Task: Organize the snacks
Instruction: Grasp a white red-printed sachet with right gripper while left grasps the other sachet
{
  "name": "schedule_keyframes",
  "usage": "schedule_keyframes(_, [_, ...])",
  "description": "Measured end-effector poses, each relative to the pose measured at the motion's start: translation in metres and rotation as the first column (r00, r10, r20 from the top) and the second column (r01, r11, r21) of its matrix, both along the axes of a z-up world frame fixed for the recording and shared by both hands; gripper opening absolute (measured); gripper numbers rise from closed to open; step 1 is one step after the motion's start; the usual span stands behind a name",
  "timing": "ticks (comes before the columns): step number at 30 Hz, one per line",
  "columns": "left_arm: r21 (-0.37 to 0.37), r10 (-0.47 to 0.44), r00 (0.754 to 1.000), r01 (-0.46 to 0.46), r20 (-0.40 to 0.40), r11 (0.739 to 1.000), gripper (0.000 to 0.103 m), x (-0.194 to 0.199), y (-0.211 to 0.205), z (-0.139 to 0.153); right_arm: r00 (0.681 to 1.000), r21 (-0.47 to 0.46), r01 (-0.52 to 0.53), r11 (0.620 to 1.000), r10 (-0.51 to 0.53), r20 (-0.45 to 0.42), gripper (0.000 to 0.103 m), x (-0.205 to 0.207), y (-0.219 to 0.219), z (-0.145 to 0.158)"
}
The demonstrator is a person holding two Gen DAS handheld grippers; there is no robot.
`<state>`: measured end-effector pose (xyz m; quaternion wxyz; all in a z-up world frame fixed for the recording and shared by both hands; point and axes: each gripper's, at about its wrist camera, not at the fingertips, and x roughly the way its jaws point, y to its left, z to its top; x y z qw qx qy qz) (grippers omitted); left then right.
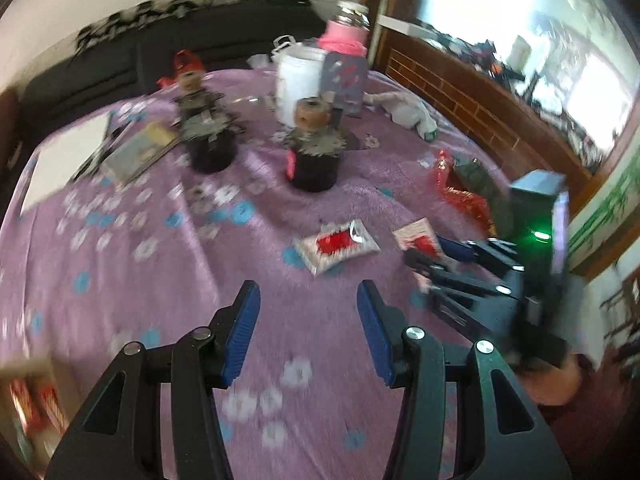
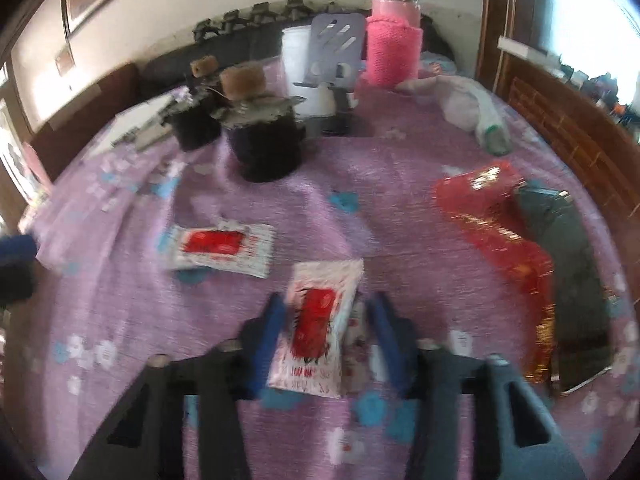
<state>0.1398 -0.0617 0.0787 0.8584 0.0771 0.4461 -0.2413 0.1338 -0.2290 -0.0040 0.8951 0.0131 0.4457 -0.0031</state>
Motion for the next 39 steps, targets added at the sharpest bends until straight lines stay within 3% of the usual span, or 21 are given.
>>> schedule_keyframes(6, [0.089,-0.137,0.99,0.135,0.013,0.987,0.049,0.026,-0.041,-0.027,0.999,0.075,0.017,0.997,-0.014,-0.04,0.026,-0.001,-0.025,0.002])
schedule_keyframes(11, [0.18,-0.24,0.971,0.233,0.017,0.956,0.049,0.041,-0.068,-0.048,0.999,0.141,0.016,0.99,-0.009,-0.051,0.024,0.0,-0.036,0.003])
schedule_keyframes(18, [0.145,-0.313,0.949,0.316,-0.043,0.938,0.058,0.051,-0.085,-0.06,0.999,0.156,0.018,0.988,-0.01,-0.05,0.024,0.0,-0.037,0.003])
schedule_keyframes(21, [0.143,-0.304,0.951,0.309,-0.055,0.94,0.058,0.046,-0.083,-0.06,0.999,0.154,0.018,0.988,-0.011,-0.049,0.024,-0.001,-0.037,0.003])
schedule_keyframes(23, [0.135,-0.299,0.952,0.306,-0.073,0.942,0.043,0.042,-0.078,-0.059,0.999,0.15,0.019,0.989,-0.012,-0.049,0.024,-0.001,-0.036,0.003])
schedule_keyframes(24, [0.119,-0.309,0.947,0.318,-0.086,0.941,0.03,0.036,-0.076,-0.057,0.999,0.146,0.019,0.989,-0.012,-0.049,0.024,-0.001,-0.035,0.003])
schedule_keyframes(29, [0.168,-0.283,0.957,0.291,-0.067,0.942,0.028,0.013,-0.074,-0.056,0.999,0.142,0.022,0.99,-0.016,-0.041,0.02,-0.004,-0.033,0.003])
schedule_keyframes(35, [0.073,-0.176,0.982,0.181,-0.066,0.981,0.028,-0.01,-0.041,-0.033,1.0,0.235,-0.002,0.972,0.004,-0.01,0.016,-0.009,-0.037,0.009])
schedule_keyframes(39, [-0.021,-0.09,0.996,0.089,-0.029,0.996,0.028,-0.043,0.004,-0.001,0.998,0.324,-0.061,0.944,0.052,0.037,0.016,-0.015,-0.033,0.019])
